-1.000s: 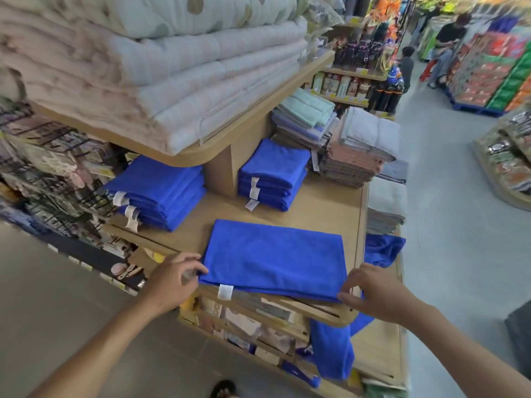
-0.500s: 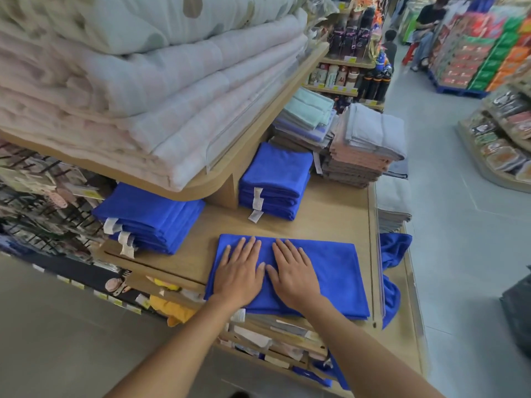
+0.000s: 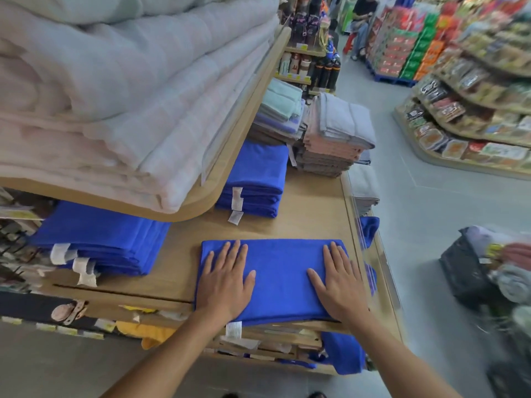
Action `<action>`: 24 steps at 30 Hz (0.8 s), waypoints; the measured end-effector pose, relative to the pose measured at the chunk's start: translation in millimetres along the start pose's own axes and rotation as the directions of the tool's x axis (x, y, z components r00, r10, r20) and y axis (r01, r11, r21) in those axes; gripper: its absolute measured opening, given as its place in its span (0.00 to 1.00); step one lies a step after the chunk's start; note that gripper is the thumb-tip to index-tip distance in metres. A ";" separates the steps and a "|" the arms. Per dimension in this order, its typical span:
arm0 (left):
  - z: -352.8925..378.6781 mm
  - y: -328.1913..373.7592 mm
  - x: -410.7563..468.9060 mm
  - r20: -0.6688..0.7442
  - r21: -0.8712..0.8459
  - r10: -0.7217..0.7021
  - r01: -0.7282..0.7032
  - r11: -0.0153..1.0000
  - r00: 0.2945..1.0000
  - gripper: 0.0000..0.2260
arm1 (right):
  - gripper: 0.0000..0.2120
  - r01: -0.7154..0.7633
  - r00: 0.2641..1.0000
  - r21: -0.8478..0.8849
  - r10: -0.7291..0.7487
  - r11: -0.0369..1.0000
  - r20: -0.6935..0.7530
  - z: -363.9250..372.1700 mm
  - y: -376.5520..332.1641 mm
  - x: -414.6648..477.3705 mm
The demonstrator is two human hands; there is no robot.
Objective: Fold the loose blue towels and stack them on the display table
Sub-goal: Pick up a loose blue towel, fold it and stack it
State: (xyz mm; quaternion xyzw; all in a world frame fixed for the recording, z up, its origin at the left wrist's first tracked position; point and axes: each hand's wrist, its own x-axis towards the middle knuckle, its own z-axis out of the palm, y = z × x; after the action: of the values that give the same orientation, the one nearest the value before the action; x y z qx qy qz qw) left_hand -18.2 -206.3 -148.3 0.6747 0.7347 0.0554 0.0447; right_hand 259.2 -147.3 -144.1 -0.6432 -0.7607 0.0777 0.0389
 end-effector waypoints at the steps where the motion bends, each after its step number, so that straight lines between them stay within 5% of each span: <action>1: 1.0 -0.1 1.7 0.004 -0.001 0.001 -0.001 1.000 1.000 0.33 | 0.42 0.005 1.000 -0.001 -0.005 1.000 -0.001 -1.4 -0.6 1.7; 10: -7.3 2.6 40.8 0.039 -0.052 0.010 -0.008 0.999 0.999 0.32 | 0.35 -0.158 0.985 0.066 0.162 0.985 -0.065 -17.8 -12.9 15.4; 13: -7.9 9.6 40.4 0.023 -0.061 0.013 -0.012 0.998 1.000 0.31 | 0.26 -0.163 0.983 0.059 0.167 0.985 -0.073 -25.1 -10.1 16.4; 22: -1.5 35.9 46.7 0.035 -0.048 0.121 -0.119 0.992 0.992 0.33 | 0.05 -0.415 0.899 0.178 0.373 0.892 0.229 -68.1 -17.0 51.3; 24: 0.5 34.9 46.5 0.034 -0.041 0.115 -0.114 0.993 0.993 0.33 | 0.09 -0.470 0.870 0.245 0.398 0.848 0.290 -76.6 -17.1 54.3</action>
State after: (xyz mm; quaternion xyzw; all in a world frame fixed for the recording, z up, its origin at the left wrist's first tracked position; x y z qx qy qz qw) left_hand 12.3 -157.0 -143.4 0.7157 0.6925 0.0599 0.0679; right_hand 245.5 -91.4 -67.9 -0.7719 -0.5721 0.2753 0.0323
